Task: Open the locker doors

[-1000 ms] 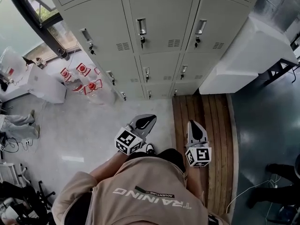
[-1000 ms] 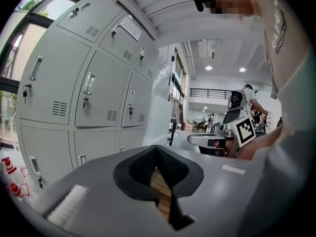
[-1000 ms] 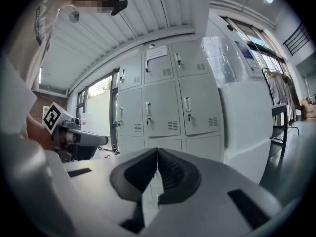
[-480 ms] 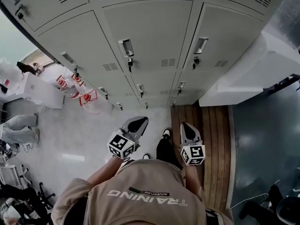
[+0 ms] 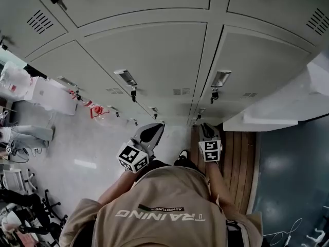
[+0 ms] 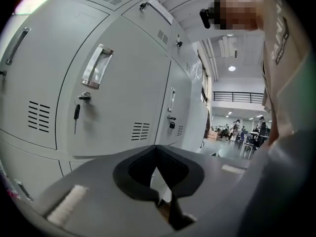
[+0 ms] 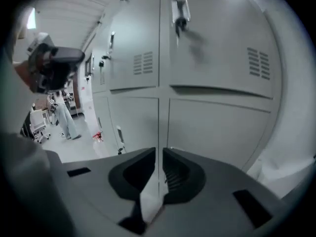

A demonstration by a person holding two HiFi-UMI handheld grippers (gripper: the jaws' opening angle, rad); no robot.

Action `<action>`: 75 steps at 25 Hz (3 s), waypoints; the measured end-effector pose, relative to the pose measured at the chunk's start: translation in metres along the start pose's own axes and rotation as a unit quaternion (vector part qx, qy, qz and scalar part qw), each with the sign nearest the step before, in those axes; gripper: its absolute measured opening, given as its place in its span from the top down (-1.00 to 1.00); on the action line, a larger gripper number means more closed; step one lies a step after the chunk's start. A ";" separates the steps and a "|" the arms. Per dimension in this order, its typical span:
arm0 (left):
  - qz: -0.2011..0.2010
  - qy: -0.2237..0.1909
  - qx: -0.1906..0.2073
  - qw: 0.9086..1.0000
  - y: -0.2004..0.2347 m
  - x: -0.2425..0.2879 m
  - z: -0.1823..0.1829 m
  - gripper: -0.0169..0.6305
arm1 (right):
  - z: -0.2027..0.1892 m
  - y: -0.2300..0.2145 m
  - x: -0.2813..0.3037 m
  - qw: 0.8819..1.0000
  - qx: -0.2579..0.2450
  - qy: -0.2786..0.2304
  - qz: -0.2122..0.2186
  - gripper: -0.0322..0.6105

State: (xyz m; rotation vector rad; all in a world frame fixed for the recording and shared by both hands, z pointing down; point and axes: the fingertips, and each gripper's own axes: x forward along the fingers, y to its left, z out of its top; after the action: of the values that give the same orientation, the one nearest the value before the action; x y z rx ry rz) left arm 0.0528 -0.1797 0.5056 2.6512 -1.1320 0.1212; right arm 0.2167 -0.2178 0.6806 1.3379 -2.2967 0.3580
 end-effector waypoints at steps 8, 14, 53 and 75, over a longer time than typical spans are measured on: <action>0.045 0.014 -0.008 0.999 0.027 -0.004 -0.004 0.93 | -0.047 -0.030 0.100 0.997 0.057 0.056 -0.009 0.85; 0.059 0.026 -0.017 0.998 0.036 0.001 -0.004 0.93 | -0.065 -0.036 0.132 0.995 0.050 0.083 -0.008 0.57; -0.077 0.059 -0.014 0.995 -0.024 0.020 -0.038 0.93 | -0.223 -0.151 -0.124 0.959 0.131 0.129 -0.217 0.51; -0.011 0.015 -0.024 1.000 0.028 -0.102 -0.012 0.93 | -0.147 0.027 -0.117 0.972 0.170 0.068 -0.146 0.87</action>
State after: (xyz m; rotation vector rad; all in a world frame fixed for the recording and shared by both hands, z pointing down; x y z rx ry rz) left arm -0.0372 -0.1240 0.5048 2.6091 -1.0817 0.1280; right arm 0.2798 -0.0521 0.7480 1.7317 -1.9477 0.7425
